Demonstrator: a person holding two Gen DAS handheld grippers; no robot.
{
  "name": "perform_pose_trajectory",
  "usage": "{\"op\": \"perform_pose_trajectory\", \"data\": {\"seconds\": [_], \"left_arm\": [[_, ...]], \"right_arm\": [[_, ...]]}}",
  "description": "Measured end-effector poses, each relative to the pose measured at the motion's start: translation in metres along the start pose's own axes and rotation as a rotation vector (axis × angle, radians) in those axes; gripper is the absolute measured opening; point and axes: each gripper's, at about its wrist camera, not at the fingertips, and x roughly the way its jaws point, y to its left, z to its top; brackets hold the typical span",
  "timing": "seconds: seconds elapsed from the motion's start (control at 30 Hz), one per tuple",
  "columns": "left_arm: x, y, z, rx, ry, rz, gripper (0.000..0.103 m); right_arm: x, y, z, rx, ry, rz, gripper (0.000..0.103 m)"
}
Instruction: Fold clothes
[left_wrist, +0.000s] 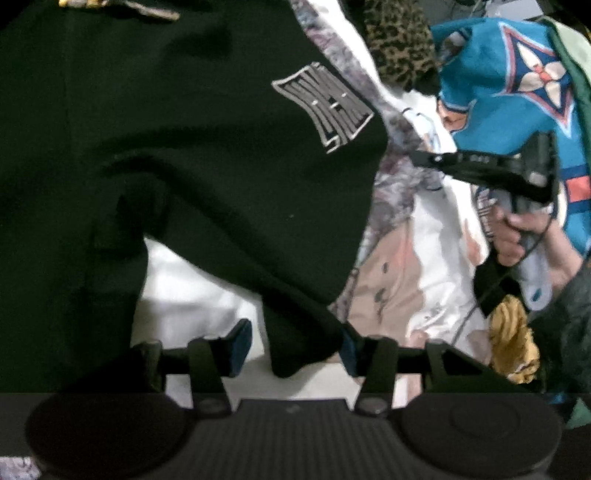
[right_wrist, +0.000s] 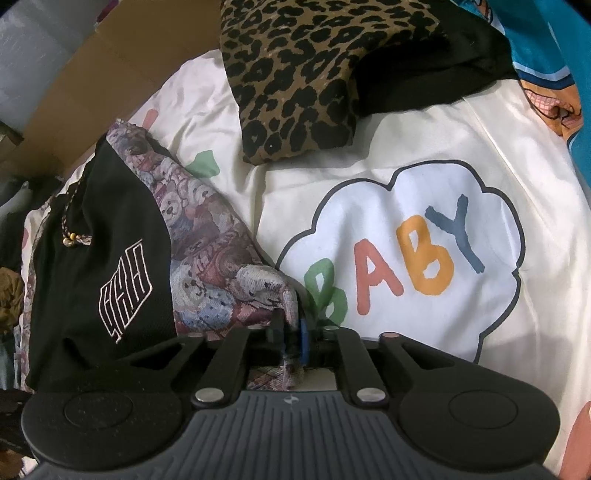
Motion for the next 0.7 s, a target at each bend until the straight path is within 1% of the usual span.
{"op": "perform_pose_trajectory", "data": {"seconds": [0.03,0.07,0.17,0.23,0.27,0.3,0.33,0.37,0.4,0.43,0.47,0.5,0.6,0.7], "left_arm": [[0.004,0.003,0.000,-0.012,0.006,-0.002,0.051],[0.006,0.007,0.000,-0.035,0.004,-0.014,0.051],[0.005,0.022,0.000,-0.116,-0.014,-0.064,0.050],[0.004,0.027,-0.001,-0.149,-0.029,-0.102,0.049],[0.003,0.028,-0.001,-0.160,-0.034,-0.122,0.043],[0.004,0.029,-0.001,-0.169,-0.033,-0.141,0.038],[0.003,0.029,-0.001,-0.178,-0.030,-0.161,0.028],[0.002,0.029,-0.002,-0.182,-0.023,-0.179,0.018],[0.000,0.027,-0.002,-0.185,-0.019,-0.199,0.015],[-0.003,0.026,-0.003,-0.190,-0.016,-0.226,0.011],[-0.007,0.025,-0.004,-0.193,-0.016,-0.252,0.009],[-0.012,0.023,-0.005,-0.190,-0.020,-0.276,0.008],[-0.027,0.015,-0.008,-0.174,-0.032,-0.351,0.008],[-0.042,0.016,-0.009,-0.186,-0.029,-0.404,0.008]], "right_arm": [[0.000,-0.001,0.000,0.004,0.004,-0.002,0.029],[0.000,-0.003,0.001,0.009,0.006,0.003,0.037],[0.001,-0.008,0.001,0.029,0.014,0.020,0.044],[0.004,-0.011,-0.001,0.053,0.031,0.061,0.045],[0.005,-0.010,-0.003,0.056,0.037,0.077,0.046],[0.007,-0.009,-0.004,0.050,0.041,0.090,0.045],[0.008,-0.007,-0.005,0.041,0.039,0.099,0.041],[0.008,-0.005,-0.006,0.034,0.037,0.105,0.032],[0.008,-0.004,-0.007,0.028,0.041,0.102,0.023],[0.006,-0.003,-0.007,0.036,0.050,0.114,0.010],[0.003,-0.003,-0.007,0.045,0.059,0.127,0.006],[0.001,-0.003,-0.007,0.053,0.069,0.140,0.006],[-0.021,0.006,-0.007,0.031,0.059,0.177,0.005],[-0.043,0.013,-0.004,0.015,0.048,0.201,0.005]]}}
